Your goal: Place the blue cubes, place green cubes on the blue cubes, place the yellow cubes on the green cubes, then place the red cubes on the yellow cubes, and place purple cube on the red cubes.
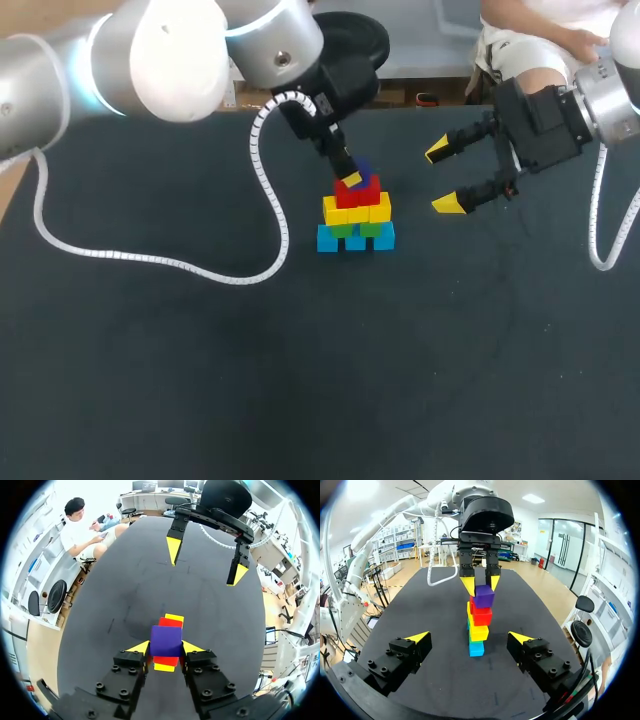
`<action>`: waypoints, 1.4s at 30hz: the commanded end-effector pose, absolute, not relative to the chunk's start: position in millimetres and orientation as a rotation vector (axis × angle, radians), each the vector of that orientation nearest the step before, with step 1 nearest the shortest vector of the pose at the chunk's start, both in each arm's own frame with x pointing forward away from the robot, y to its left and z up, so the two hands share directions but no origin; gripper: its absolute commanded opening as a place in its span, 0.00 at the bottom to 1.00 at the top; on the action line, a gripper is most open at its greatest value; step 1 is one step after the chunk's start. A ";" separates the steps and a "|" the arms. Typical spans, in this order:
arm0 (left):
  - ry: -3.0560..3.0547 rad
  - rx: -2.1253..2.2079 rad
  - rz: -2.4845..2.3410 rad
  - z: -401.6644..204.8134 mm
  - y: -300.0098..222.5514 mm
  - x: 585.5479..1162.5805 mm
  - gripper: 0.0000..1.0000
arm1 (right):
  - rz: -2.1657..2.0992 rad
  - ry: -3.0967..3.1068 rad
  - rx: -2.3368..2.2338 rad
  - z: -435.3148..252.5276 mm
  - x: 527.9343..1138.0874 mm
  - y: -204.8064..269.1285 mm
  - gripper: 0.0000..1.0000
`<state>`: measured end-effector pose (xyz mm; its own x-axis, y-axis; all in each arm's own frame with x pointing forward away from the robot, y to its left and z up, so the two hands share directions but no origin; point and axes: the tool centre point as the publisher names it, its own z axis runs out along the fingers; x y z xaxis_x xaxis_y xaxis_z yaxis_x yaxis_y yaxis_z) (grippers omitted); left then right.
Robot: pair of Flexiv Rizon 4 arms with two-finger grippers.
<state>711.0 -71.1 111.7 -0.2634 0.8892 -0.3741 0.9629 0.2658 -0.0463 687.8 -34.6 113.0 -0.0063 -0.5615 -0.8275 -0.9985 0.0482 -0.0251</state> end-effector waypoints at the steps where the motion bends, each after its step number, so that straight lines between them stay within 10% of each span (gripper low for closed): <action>1: 2.268 1.716 -0.396 111.7 -71.9 713.6 0.10 | 0.816 1.647 -1.591 113.1 687.0 -35.0 1.00; 2: 2.269 1.716 -0.399 111.6 -72.1 713.6 0.23 | 0.816 1.647 -1.591 113.1 687.0 -35.0 1.00; 5: 2.270 1.716 -0.404 110.9 -72.9 713.3 0.19 | 0.816 1.647 -1.591 113.1 687.0 -35.0 1.00; 15: 2.280 1.709 -0.408 110.6 -71.2 714.1 0.50 | 0.816 1.647 -1.591 113.1 687.0 -35.0 1.00; 22: 2.266 1.700 -0.417 113.9 -71.4 713.7 1.00 | 0.816 1.647 -1.591 113.1 687.0 -35.0 1.00; 42: 1.962 1.738 -0.541 149.4 -36.3 709.3 1.00 | 0.816 1.647 -1.591 113.1 687.0 -35.0 1.00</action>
